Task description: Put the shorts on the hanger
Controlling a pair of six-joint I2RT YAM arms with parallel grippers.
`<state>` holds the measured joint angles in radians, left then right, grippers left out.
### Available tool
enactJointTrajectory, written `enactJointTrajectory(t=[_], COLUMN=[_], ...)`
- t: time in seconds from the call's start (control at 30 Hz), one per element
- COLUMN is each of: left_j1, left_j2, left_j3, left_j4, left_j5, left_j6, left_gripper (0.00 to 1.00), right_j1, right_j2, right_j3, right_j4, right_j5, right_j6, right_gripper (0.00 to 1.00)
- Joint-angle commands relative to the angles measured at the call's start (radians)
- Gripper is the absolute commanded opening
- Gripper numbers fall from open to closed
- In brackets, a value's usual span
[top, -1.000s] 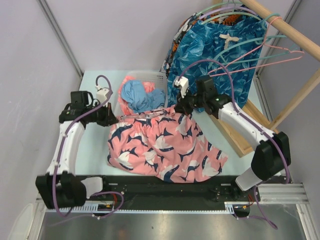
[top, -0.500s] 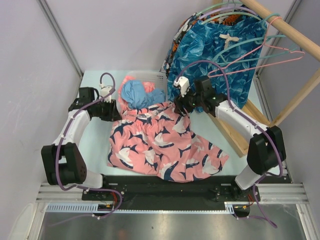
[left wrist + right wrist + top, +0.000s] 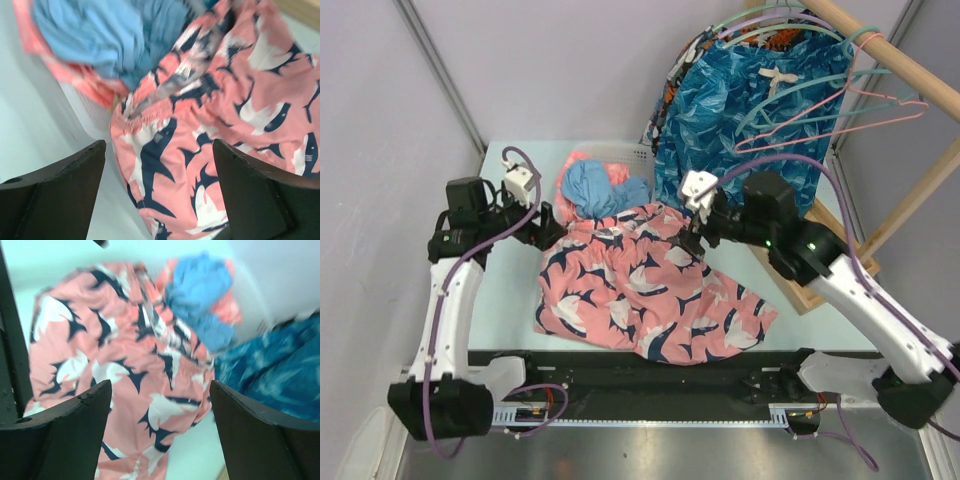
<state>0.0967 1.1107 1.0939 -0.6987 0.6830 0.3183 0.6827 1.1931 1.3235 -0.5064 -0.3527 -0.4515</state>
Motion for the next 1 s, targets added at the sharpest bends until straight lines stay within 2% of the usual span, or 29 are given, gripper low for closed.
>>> enactJointTrajectory(t=[0.0,0.03,0.07,0.1,0.23,0.27,0.3,0.37,0.4,0.47,0.53,0.6,0.7,0.97], left_j1=[-0.072,-0.086,-0.159,-0.185,-0.293,-0.322,-0.334,-0.365,-0.376,-0.4,-0.413,-0.428,-0.437,-0.439], left_j2=[-0.09,-0.11,-0.117,-0.121,-0.115,-0.1,-0.089,-0.066,-0.051,-0.038,-0.022,-0.011,0.012,0.02], left_j3=[0.081,0.095,0.101,0.106,0.132,0.138,0.147,0.176,0.187,0.208,0.219,0.23,0.248,0.251], left_j4=[0.079,0.097,0.134,0.151,0.235,0.246,0.26,0.265,0.263,0.266,0.269,0.268,0.258,0.255], left_j5=[0.078,0.064,0.037,0.027,-0.003,-0.007,-0.008,-0.013,-0.014,-0.019,-0.028,-0.033,-0.039,-0.066], left_j6=[0.025,0.013,0.005,-0.004,-0.074,-0.084,-0.093,-0.108,-0.11,-0.11,-0.099,-0.093,-0.085,-0.076], left_gripper=[0.93,0.93,0.94,0.94,0.95,0.95,0.95,0.95,0.95,0.95,0.95,0.95,0.95,0.95], right_j1=[0.104,0.113,0.085,0.048,-0.199,-0.242,-0.355,-0.481,-0.588,-0.675,-0.757,-0.785,-0.801,-0.775], right_j2=[-0.145,-0.162,-0.19,-0.197,-0.219,-0.227,-0.236,-0.259,-0.263,-0.265,-0.253,-0.244,-0.228,-0.153], right_j3=[0.016,0.028,0.034,0.048,0.086,0.086,0.086,0.086,0.085,0.086,0.085,0.079,0.062,0.042], right_j4=[0.032,0.055,0.061,0.066,0.132,0.149,0.164,0.193,0.197,0.197,0.19,0.192,0.247,0.414], right_j5=[0.154,0.175,0.185,0.184,0.245,0.25,0.253,0.25,0.261,0.276,0.299,0.304,0.284,0.274], right_j6=[-0.053,-0.043,-0.026,-0.001,0.201,0.285,0.359,0.488,0.637,0.774,0.94,1.019,1.1,1.146], right_gripper=[0.84,0.84,0.84,0.84,0.82,0.82,0.81,0.81,0.81,0.79,0.72,0.64,0.6,0.56])
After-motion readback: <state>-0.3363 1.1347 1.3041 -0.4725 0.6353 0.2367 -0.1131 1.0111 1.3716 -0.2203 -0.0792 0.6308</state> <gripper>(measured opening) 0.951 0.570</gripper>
